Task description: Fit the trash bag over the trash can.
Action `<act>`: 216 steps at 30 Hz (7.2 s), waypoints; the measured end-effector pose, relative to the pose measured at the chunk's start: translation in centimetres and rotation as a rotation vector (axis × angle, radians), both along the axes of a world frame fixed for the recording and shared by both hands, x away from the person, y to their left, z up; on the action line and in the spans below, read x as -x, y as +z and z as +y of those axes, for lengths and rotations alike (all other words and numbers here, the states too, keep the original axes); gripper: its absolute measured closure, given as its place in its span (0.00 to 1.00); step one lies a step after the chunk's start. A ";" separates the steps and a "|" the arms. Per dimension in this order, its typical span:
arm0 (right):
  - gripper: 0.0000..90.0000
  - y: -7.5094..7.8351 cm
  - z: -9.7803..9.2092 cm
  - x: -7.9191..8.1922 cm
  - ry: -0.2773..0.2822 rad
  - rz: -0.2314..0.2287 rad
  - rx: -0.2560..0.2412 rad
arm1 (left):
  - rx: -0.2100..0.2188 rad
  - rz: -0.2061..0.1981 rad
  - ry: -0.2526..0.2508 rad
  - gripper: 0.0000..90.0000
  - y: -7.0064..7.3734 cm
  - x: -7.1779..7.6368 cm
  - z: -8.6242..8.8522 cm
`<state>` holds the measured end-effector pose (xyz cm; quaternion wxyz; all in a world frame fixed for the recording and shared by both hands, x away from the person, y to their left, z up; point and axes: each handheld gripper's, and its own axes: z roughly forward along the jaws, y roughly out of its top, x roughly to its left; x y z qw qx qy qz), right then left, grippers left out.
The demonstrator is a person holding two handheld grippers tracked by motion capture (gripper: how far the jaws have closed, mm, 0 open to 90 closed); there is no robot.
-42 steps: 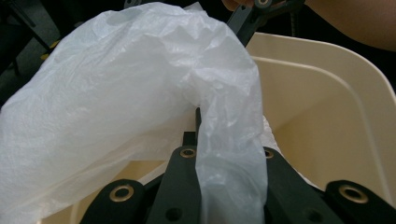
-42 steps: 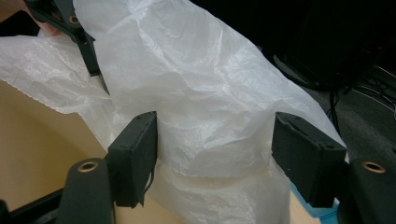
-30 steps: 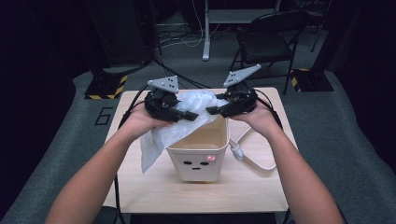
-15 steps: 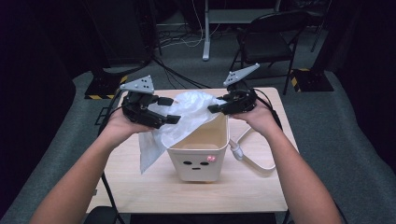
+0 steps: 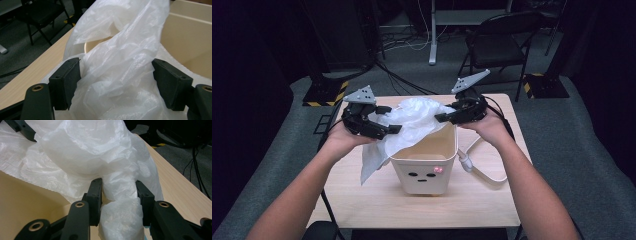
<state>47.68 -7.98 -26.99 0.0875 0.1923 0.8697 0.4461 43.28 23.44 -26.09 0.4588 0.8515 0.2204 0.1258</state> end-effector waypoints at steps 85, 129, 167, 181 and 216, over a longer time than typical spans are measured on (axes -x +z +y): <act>0.95 4.8 0.1 7.4 0.113 -0.181 -0.089 | 0.050 -0.003 -0.282 0.46 3.7 2.3 -5.0; 0.95 3.5 0.2 6.9 0.107 -0.156 -0.095 | 0.092 0.006 0.002 0.65 0.5 -0.1 1.6; 0.95 6.9 0.3 9.3 0.160 -0.216 -0.149 | 0.011 -0.007 -0.303 0.94 2.2 2.5 -6.5; 0.95 4.5 2.0 7.7 0.157 -0.163 -0.080 | 0.033 0.002 -0.258 0.47 2.1 2.7 -3.0; 0.95 2.9 2.5 7.9 0.170 -0.146 -0.025 | 0.043 0.046 -0.234 0.77 1.8 1.4 -3.5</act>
